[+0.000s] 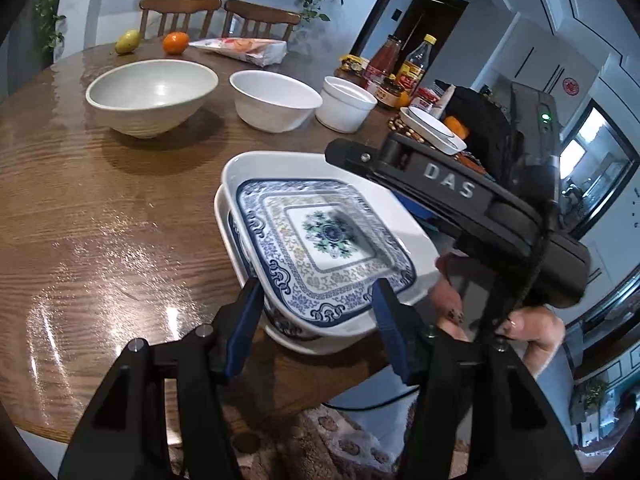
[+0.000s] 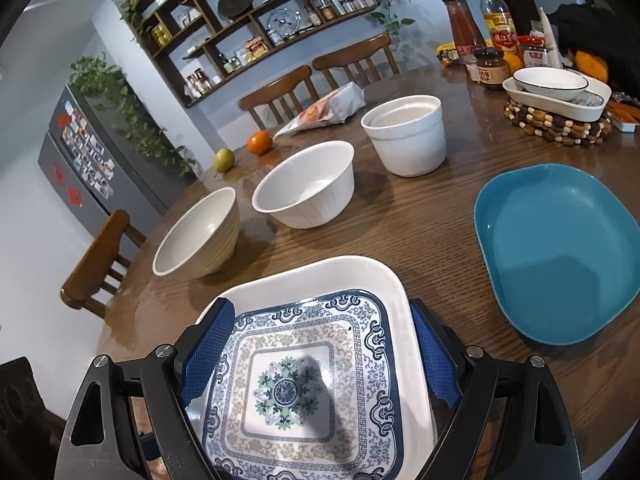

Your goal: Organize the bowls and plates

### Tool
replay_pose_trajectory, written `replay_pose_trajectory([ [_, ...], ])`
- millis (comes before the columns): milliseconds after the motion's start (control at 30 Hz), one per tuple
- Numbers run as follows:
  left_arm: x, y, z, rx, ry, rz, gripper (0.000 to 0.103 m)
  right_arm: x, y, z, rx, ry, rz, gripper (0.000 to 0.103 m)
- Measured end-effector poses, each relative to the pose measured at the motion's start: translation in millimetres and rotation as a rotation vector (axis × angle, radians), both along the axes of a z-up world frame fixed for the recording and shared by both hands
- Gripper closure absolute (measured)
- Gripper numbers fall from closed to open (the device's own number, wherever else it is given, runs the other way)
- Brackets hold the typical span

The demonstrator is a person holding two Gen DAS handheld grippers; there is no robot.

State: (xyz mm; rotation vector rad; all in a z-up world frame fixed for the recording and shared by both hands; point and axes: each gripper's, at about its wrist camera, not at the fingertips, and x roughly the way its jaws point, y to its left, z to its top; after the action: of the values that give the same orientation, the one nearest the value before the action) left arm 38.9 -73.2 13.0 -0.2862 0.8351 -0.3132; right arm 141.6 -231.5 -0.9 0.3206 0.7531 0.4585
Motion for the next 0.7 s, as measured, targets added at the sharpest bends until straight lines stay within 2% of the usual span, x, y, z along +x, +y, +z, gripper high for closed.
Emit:
replay_pose_trajectory([
  [233, -10, 4, 9, 0.008, -0.054, 0.022, 0.041, -5, 6, 6, -0.053, -0.052, 0.001, 0.015],
  [533, -5, 5, -2, 0.041, -0.011, 0.064, 0.04, -15, 1, 9, -0.076, -0.072, -0.007, 0.015],
  [700, -5, 4, -3, 0.039, -0.014, 0.067, 0.04, -19, -3, 4, -0.08, -0.06, -0.008, 0.015],
])
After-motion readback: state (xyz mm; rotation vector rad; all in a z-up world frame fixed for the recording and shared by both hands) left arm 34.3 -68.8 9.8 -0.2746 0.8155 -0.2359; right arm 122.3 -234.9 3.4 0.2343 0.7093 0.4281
